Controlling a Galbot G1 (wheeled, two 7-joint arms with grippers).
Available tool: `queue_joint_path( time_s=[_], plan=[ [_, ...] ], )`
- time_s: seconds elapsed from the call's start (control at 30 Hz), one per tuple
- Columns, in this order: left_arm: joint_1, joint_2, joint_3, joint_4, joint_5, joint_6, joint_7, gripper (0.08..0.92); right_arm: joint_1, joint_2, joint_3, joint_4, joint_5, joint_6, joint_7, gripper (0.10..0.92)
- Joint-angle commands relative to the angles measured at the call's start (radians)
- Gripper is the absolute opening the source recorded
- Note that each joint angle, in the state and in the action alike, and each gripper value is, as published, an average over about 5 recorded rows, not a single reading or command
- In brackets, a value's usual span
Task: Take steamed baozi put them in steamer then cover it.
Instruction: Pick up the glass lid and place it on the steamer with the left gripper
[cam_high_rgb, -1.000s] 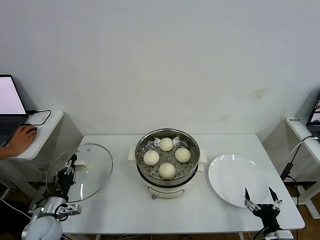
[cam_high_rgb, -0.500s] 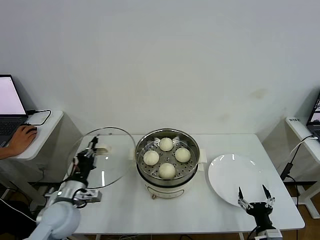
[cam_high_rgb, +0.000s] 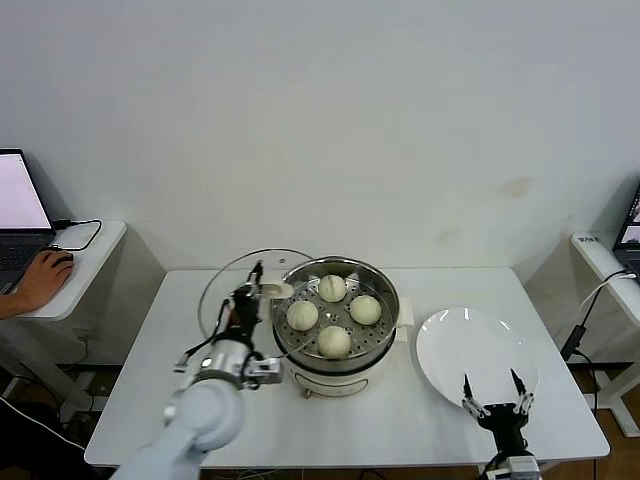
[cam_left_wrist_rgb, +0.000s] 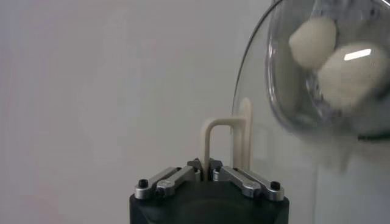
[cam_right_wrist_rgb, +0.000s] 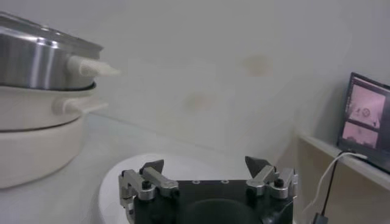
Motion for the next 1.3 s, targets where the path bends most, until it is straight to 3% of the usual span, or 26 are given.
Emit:
queue_joint_path(
  time_s=[0.03, 0.23, 0.47, 1.3],
  plan=[
    [-0.142, -0.257, 0.152, 0.100, 0.237, 0.066, 0.144, 0.137, 0.009, 0.008, -0.011, -0.013, -0.044, 0.006, 0.012, 0.823],
    [-0.148, -0.332, 0.161, 0.171, 0.285, 0.065, 0.152, 0.137, 0.011, 0.006, -0.017, -0.018, -0.043, 0.007, 0.010, 0.823],
    [-0.146, -0.364, 0.165, 0.227, 0.324, 0.062, 0.163, 0.137, 0.009, 0.004, -0.026, -0.022, -0.038, 0.009, 0.007, 0.823],
    [-0.122, -0.399, 0.134, 0.296, 0.377, 0.033, 0.149, 0.137, 0.002, -0.011, -0.035, -0.030, -0.027, 0.018, -0.005, 0.822]
  ],
)
